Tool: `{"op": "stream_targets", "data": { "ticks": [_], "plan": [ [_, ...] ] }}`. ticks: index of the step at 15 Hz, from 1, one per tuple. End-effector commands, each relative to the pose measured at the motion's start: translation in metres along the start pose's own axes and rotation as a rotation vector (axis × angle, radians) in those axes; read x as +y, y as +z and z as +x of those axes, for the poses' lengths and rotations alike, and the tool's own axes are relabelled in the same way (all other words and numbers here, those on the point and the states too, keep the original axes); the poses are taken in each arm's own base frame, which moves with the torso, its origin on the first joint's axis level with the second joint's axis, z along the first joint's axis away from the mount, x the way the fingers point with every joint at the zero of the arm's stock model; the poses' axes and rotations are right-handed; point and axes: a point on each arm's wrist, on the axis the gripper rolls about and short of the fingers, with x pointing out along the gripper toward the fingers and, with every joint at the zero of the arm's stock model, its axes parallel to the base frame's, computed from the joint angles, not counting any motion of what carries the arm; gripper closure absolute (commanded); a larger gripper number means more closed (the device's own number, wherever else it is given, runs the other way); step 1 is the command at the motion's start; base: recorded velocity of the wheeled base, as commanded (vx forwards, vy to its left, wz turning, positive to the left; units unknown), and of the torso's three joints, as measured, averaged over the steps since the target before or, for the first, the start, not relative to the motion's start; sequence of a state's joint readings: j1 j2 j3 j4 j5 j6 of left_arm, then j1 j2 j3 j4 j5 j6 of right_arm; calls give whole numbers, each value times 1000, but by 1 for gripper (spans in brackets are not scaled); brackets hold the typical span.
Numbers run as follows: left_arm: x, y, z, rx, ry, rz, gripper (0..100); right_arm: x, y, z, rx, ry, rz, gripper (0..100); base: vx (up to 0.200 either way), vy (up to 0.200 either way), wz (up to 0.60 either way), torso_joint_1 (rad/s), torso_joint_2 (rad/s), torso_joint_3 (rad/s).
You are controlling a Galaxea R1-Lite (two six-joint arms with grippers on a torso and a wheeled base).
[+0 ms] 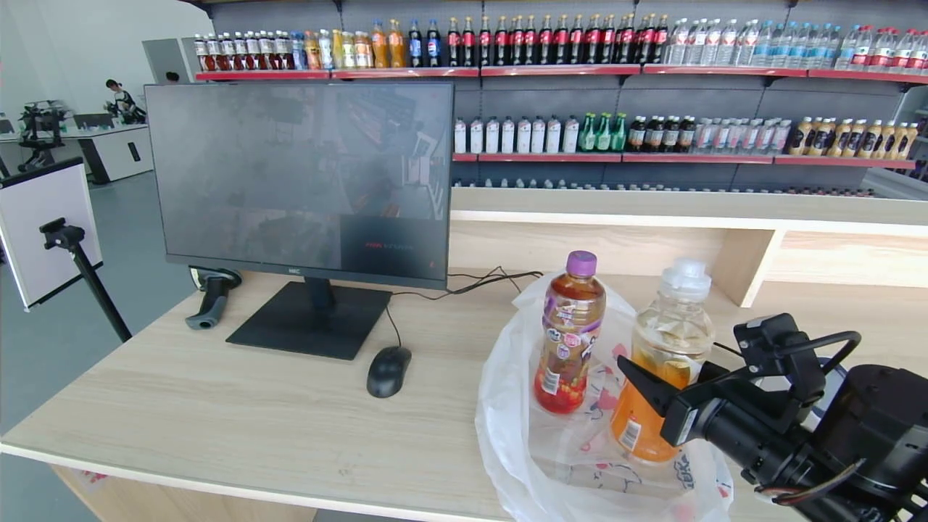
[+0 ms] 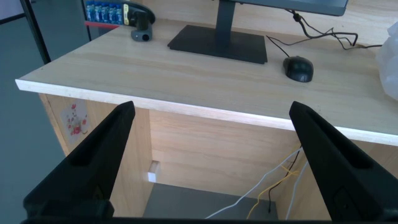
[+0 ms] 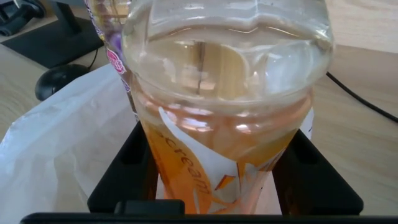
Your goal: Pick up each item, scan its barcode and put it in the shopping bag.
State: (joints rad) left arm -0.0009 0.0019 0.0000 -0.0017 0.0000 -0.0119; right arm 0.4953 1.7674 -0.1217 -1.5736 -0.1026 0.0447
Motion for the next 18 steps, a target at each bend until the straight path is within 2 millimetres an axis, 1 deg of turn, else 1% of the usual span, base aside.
{"op": "stream_targets", "data": {
  "ticks": [1, 11, 12, 18],
  "plan": [
    [0, 0, 0, 0, 1, 0, 0, 0, -2, -2, 14, 1, -2, 100, 0, 0, 0, 0, 0, 0],
    [0, 0, 0, 0, 1, 0, 0, 0, -6, -5, 34, 8, 2, 100, 0, 0, 0, 0, 0, 0],
    [0, 0, 0, 0, 1, 0, 0, 0, -6, -5, 34, 6, 2, 0, 0, 0, 0, 0, 0, 0],
    [0, 0, 0, 0, 1, 0, 0, -1, -5, -5, 32, 3, 17, 0, 0, 0, 0, 0, 0, 0]
  ]
}}
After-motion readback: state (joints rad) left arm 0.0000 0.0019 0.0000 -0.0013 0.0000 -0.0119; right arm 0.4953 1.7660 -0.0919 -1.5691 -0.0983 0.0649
